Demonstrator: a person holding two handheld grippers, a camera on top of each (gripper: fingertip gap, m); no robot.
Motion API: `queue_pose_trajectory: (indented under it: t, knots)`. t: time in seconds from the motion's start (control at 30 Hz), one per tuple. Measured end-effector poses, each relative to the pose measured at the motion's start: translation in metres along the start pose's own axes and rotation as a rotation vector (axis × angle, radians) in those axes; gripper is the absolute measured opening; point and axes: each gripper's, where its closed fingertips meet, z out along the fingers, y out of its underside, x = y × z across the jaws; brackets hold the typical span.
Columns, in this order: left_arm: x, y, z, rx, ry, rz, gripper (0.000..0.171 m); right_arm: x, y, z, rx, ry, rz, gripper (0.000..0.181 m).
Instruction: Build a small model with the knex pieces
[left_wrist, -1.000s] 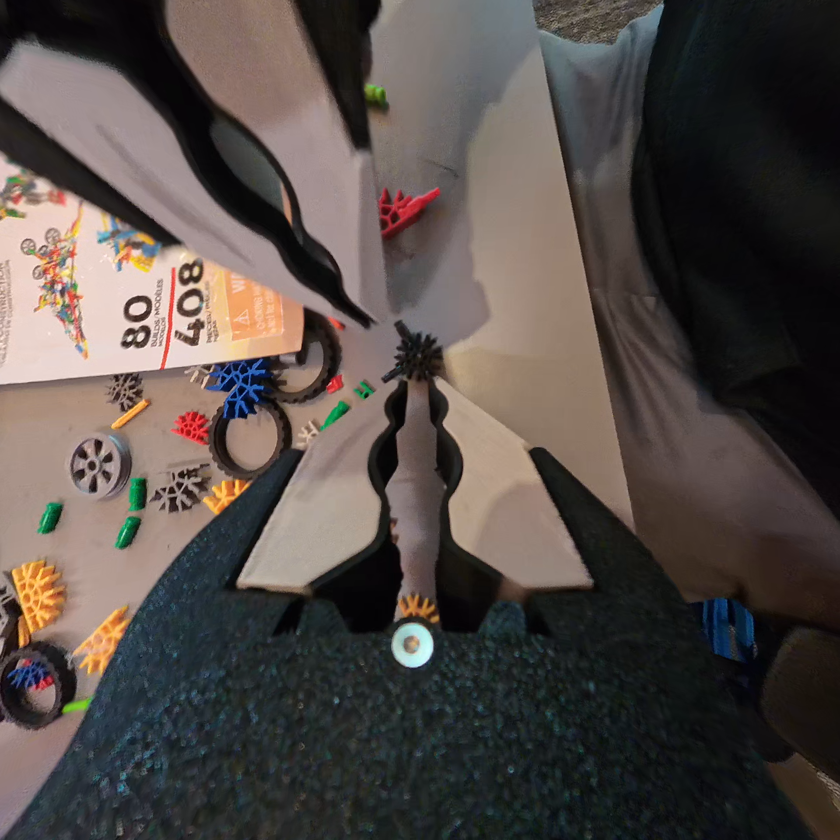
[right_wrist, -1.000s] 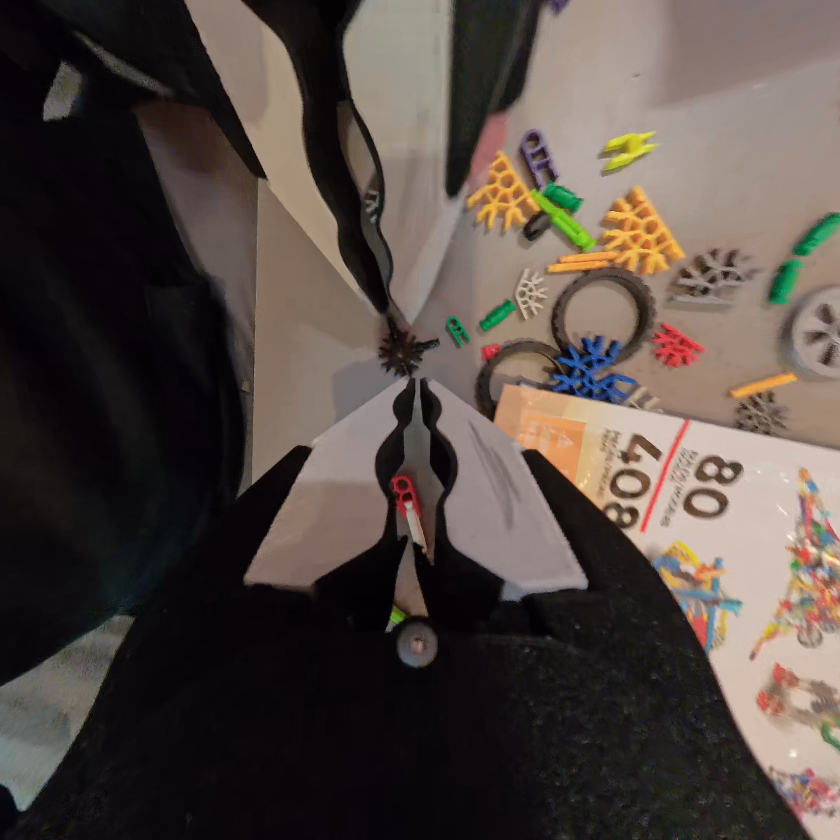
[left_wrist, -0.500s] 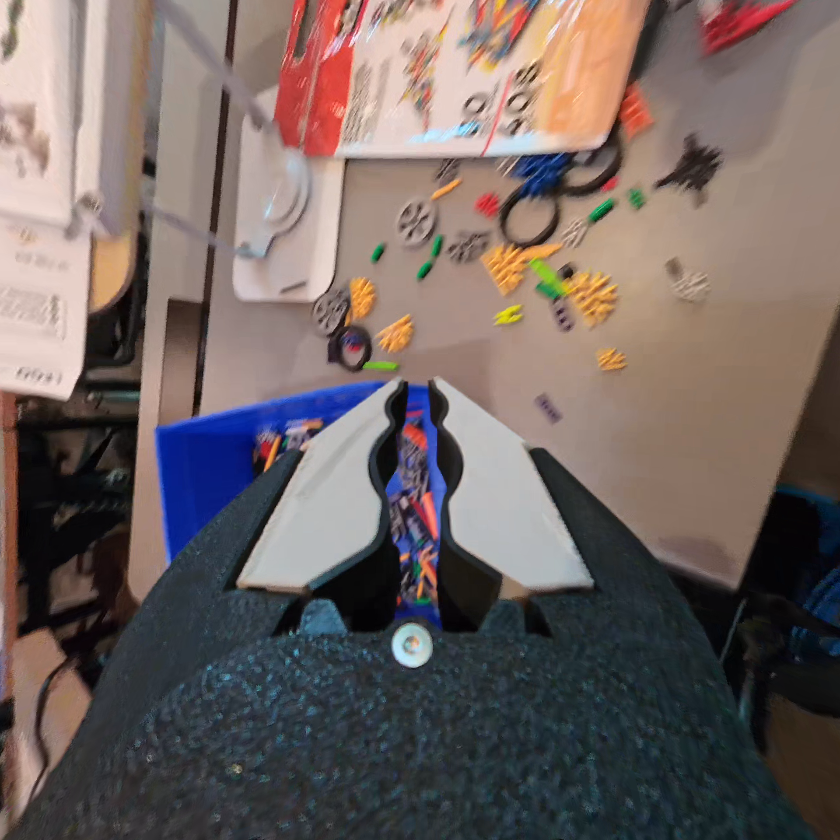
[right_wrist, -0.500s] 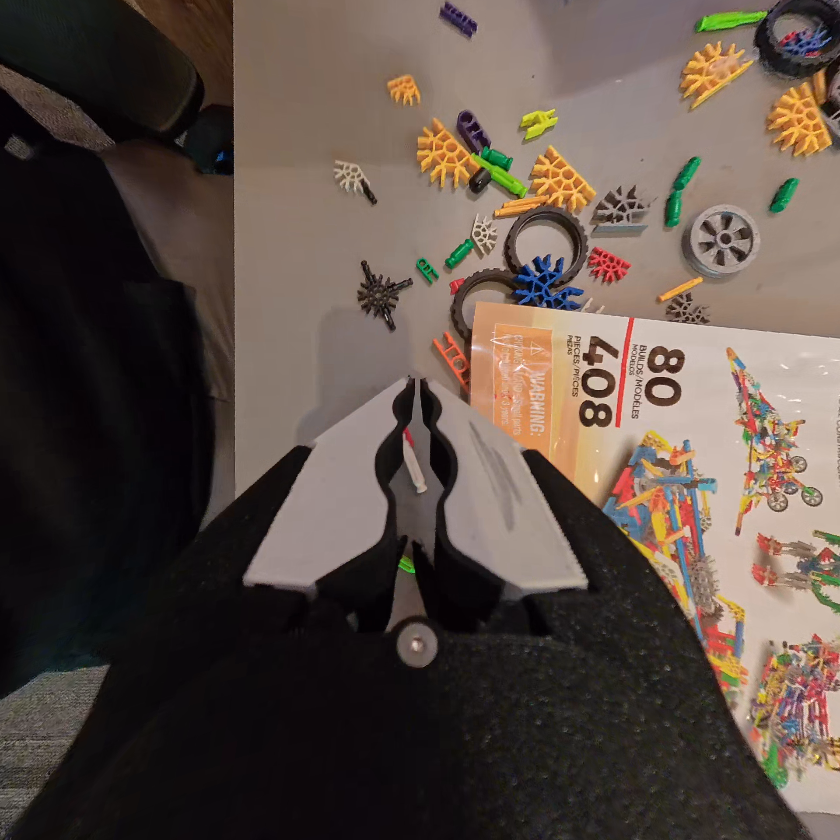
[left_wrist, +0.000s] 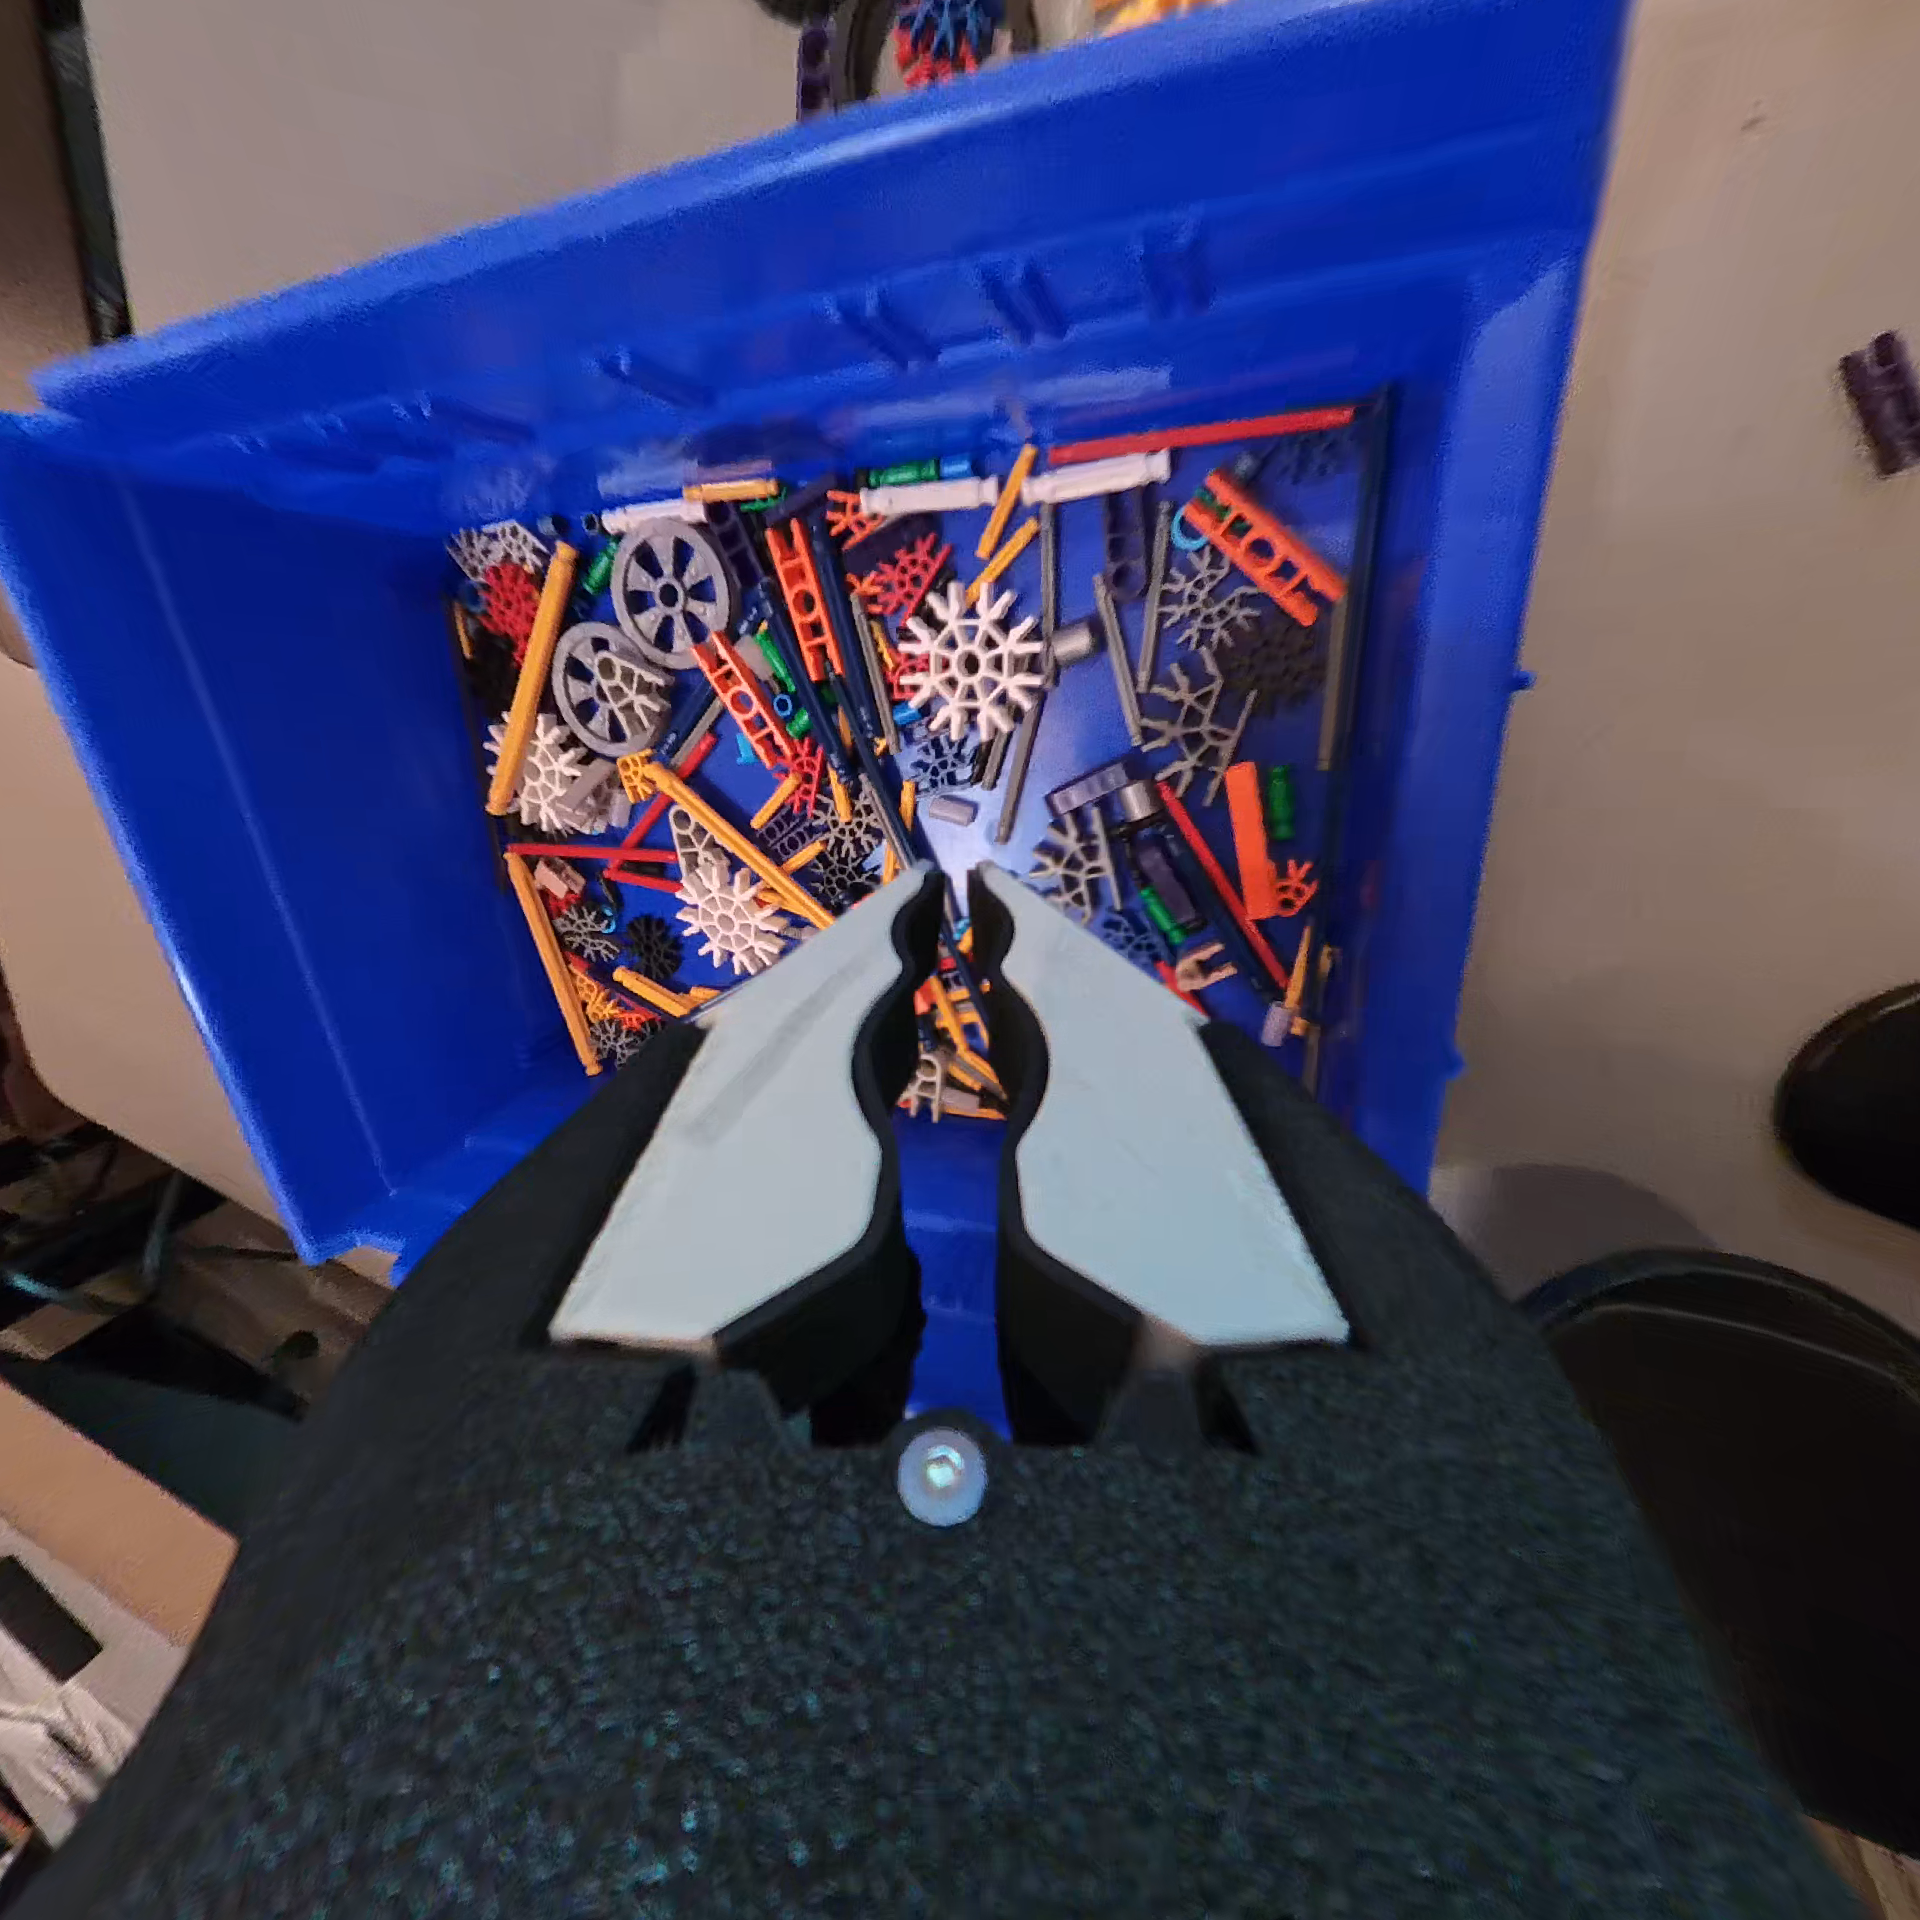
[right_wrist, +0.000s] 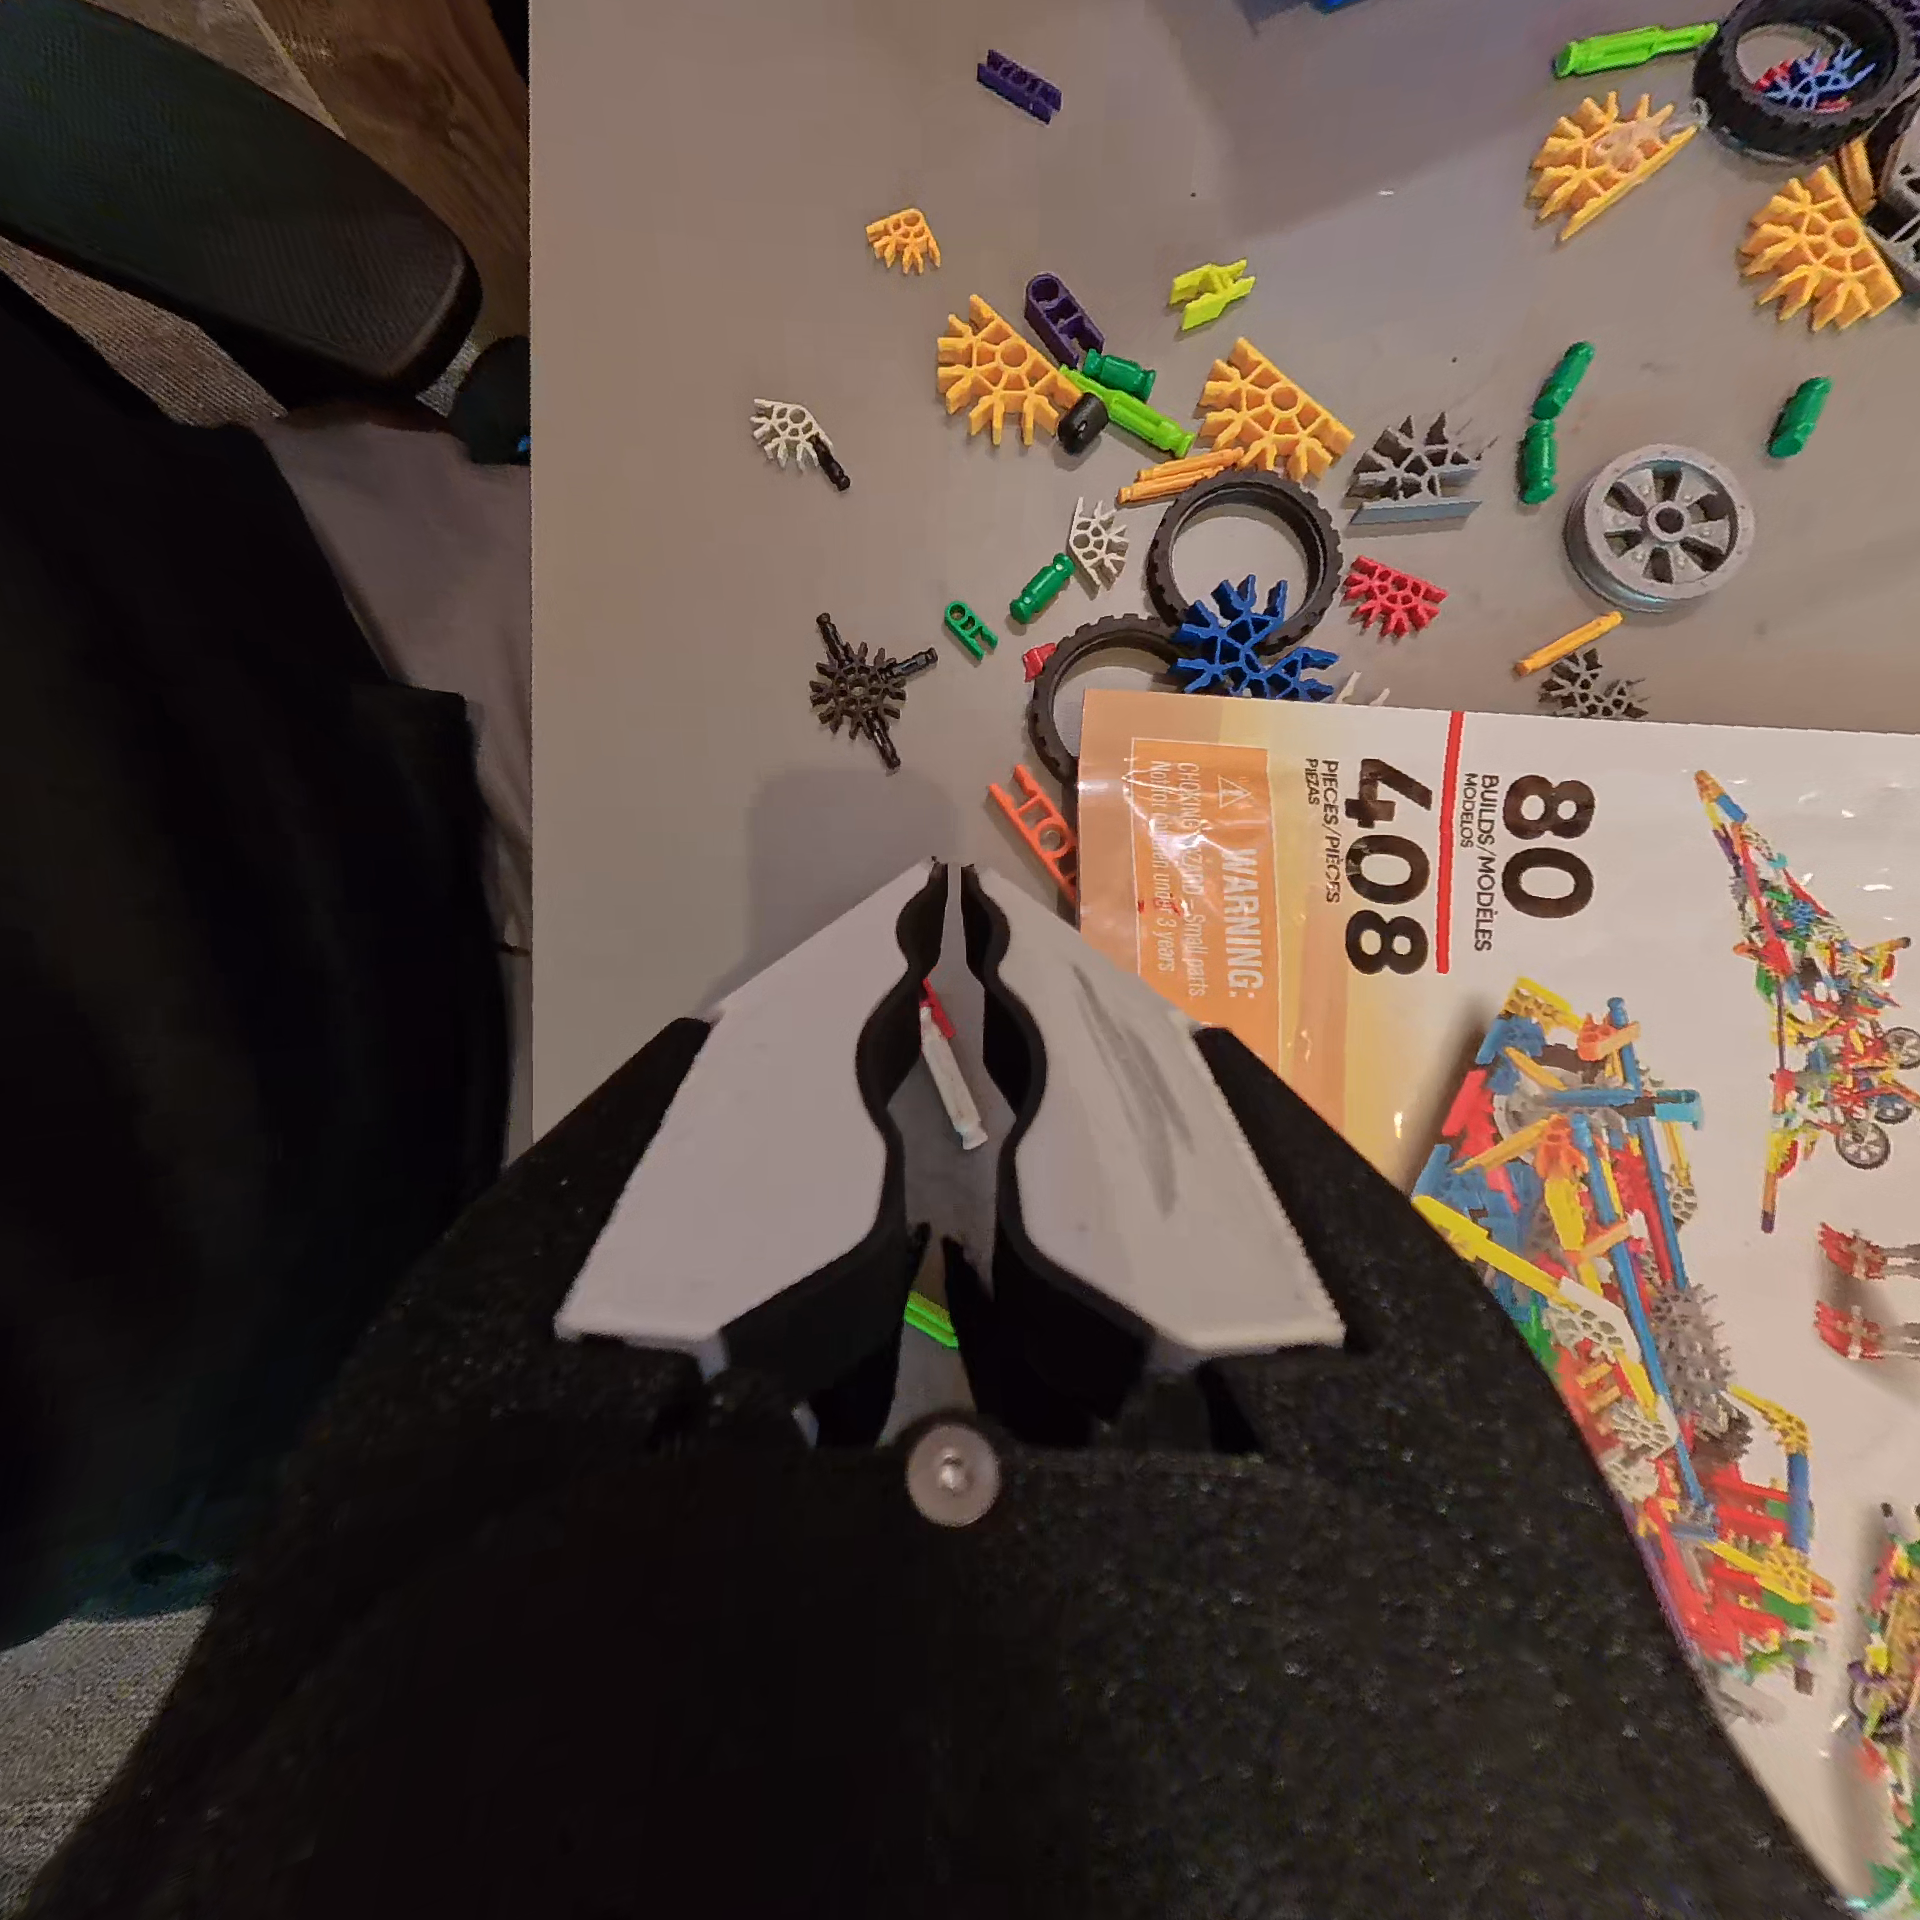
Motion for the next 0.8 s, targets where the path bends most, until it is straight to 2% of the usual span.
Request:
queue_pose_trajectory:
  t: [0.1, 0.3, 0.53, 0.8]
  knots:
    - [0.001, 0.009, 0.016, -0.038, 0.063, 0.012, 0.002, 0.005, 0.001, 0.001, -0.001, 0.006, 0.013, 0.002]
    - [-0.011, 0.022, 0.040, -0.095, 0.062, 0.030, 0.002, 0.009, 0.000, 0.003, 0.003, 0.012, 0.018, 0.002]
    - [0.000, 0.014, 0.052, -0.065, 0.144, 0.058, 0.002, 0.011, -0.004, 0.006, 0.014, 0.015, 0.018, 0.002]
    - [0.003, 0.007, 0.069, -0.072, 0.150, 0.103, 0.000, 0.010, -0.006, 0.009, 0.022, 0.012, 0.019, 0.002]
